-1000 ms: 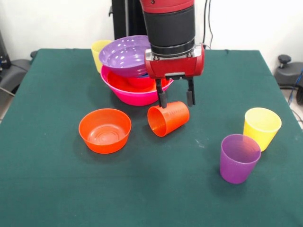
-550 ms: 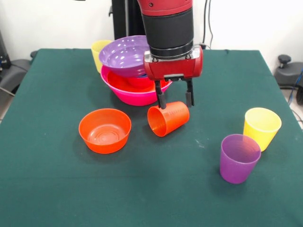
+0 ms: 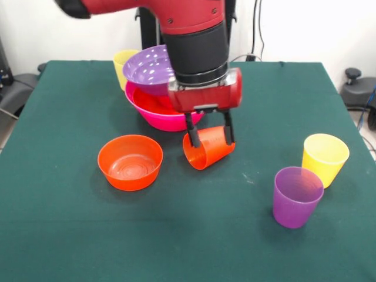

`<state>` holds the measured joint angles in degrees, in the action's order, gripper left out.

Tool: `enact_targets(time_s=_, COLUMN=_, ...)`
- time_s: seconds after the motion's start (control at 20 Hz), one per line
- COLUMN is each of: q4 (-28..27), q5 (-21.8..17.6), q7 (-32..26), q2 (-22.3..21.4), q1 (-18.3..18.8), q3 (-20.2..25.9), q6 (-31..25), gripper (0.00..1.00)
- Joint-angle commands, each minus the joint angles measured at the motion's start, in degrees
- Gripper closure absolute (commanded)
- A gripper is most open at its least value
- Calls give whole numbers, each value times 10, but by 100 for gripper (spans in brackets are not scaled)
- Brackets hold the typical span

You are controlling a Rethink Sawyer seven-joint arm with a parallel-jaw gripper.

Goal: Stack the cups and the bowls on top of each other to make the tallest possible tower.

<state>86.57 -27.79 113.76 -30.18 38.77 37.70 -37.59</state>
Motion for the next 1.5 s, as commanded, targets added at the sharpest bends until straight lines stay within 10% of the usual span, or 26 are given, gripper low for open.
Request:
enact_targets(time_s=0.05, q4=-71, q5=-55, q7=-244, q2=66, q1=34, q3=41, q6=-52, gripper=0)
enact_targets(time_s=1.5, q4=35, q5=-68, q7=-269, q2=87, q1=92, q3=63, q6=-39, gripper=0)
